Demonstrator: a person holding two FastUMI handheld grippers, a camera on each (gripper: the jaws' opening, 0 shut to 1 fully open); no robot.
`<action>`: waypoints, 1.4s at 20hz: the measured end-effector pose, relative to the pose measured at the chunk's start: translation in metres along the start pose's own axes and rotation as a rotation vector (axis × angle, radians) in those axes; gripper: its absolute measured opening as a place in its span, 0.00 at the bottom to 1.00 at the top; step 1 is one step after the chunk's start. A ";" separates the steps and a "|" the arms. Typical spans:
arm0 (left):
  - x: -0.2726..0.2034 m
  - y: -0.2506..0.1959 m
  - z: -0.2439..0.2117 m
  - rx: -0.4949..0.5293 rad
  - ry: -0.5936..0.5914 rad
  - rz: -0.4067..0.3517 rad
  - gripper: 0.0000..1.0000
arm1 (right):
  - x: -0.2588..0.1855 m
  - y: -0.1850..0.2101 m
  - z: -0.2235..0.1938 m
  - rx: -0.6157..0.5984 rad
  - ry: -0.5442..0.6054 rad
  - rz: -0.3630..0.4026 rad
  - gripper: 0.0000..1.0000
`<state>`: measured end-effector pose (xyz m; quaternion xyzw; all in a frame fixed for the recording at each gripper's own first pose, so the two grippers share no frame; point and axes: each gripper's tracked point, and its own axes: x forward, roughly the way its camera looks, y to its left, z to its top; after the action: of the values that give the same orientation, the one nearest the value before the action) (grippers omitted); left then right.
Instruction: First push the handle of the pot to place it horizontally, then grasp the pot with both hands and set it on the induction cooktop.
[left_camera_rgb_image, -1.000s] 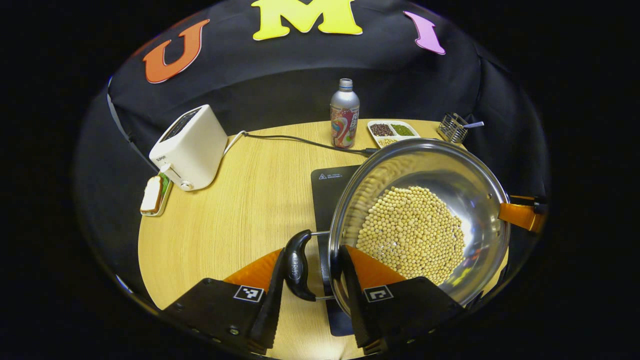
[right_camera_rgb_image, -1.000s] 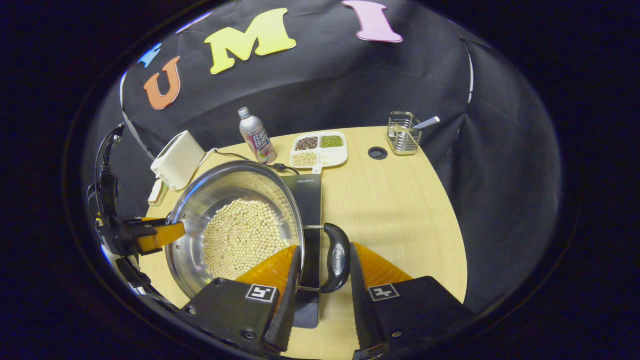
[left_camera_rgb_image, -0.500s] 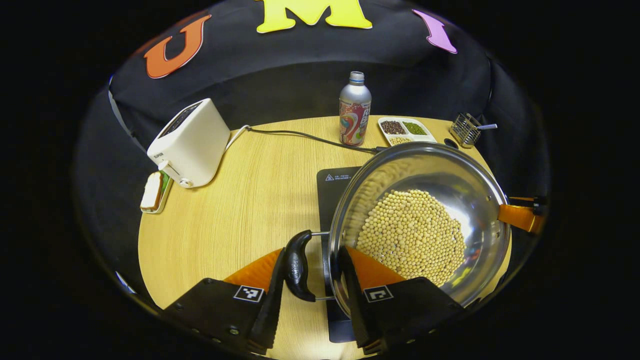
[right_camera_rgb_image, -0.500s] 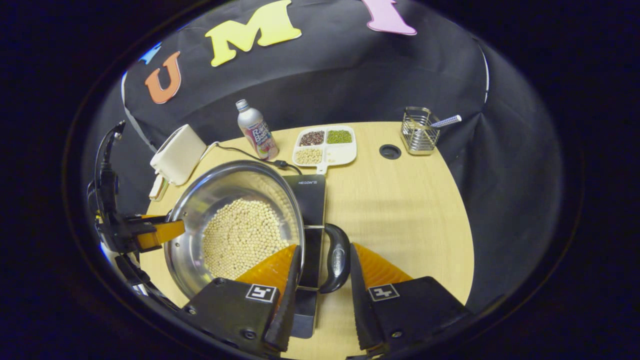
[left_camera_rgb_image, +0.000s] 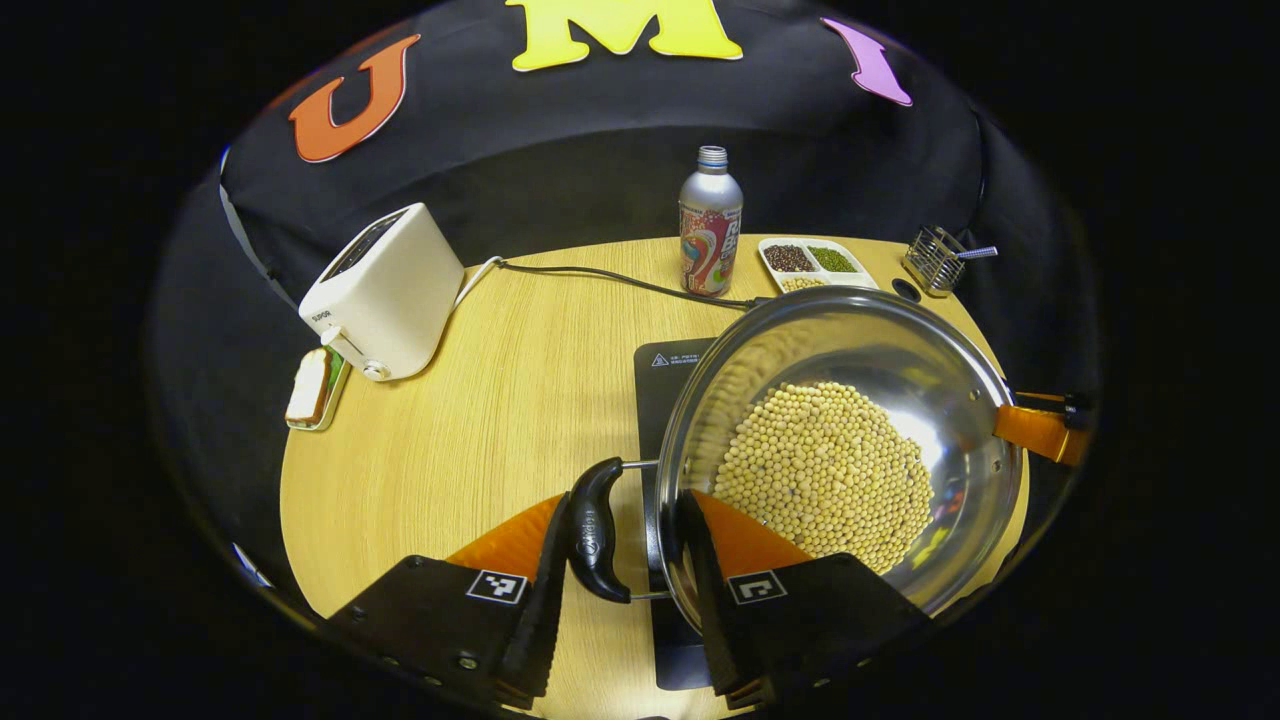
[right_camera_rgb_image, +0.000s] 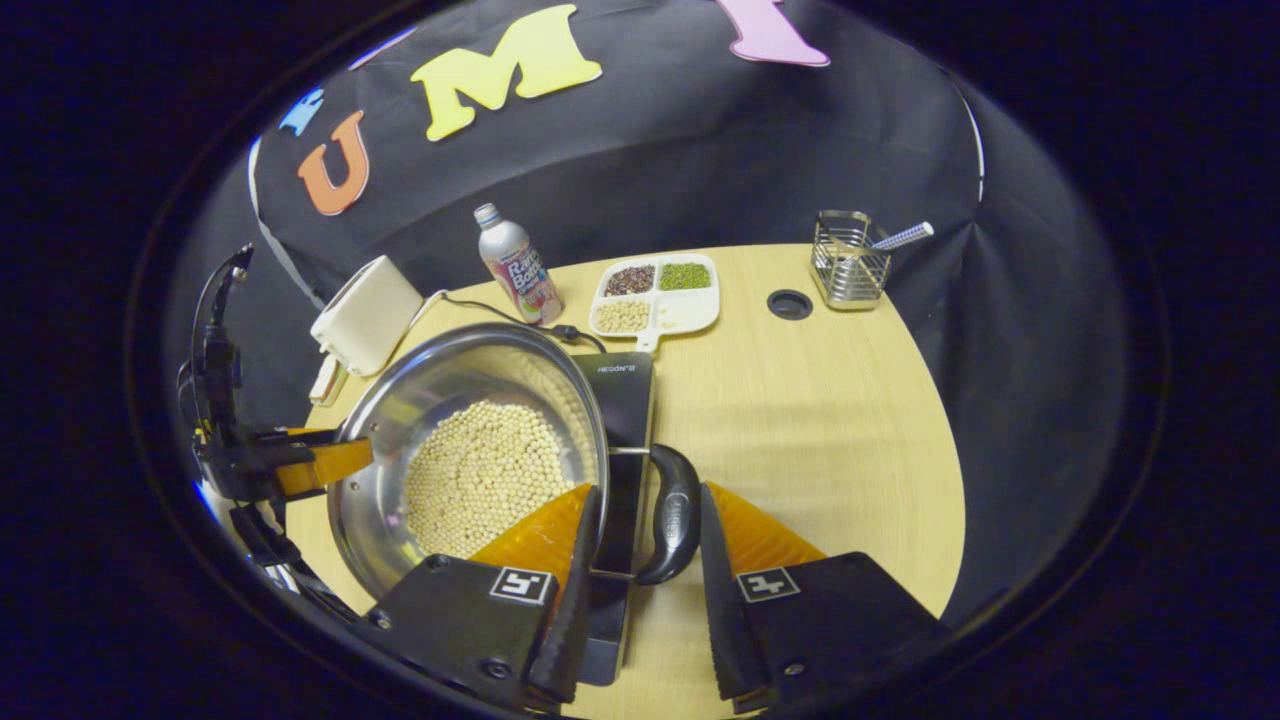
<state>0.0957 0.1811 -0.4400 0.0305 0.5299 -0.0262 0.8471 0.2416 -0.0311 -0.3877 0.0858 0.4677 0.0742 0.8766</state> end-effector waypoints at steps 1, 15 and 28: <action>0.000 0.000 0.000 0.000 -0.001 -0.003 0.48 | -0.001 0.000 0.000 0.002 -0.002 0.003 0.52; -0.003 0.000 0.001 0.004 -0.074 0.003 0.62 | -0.011 -0.002 0.007 -0.010 -0.158 0.016 0.67; -0.028 -0.007 -0.005 0.013 -0.297 0.071 0.97 | -0.053 -0.009 -0.020 -0.101 -0.226 -0.020 0.98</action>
<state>0.0781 0.1745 -0.4170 0.0504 0.3973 -0.0037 0.9163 0.1966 -0.0496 -0.3582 0.0449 0.3622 0.0787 0.9277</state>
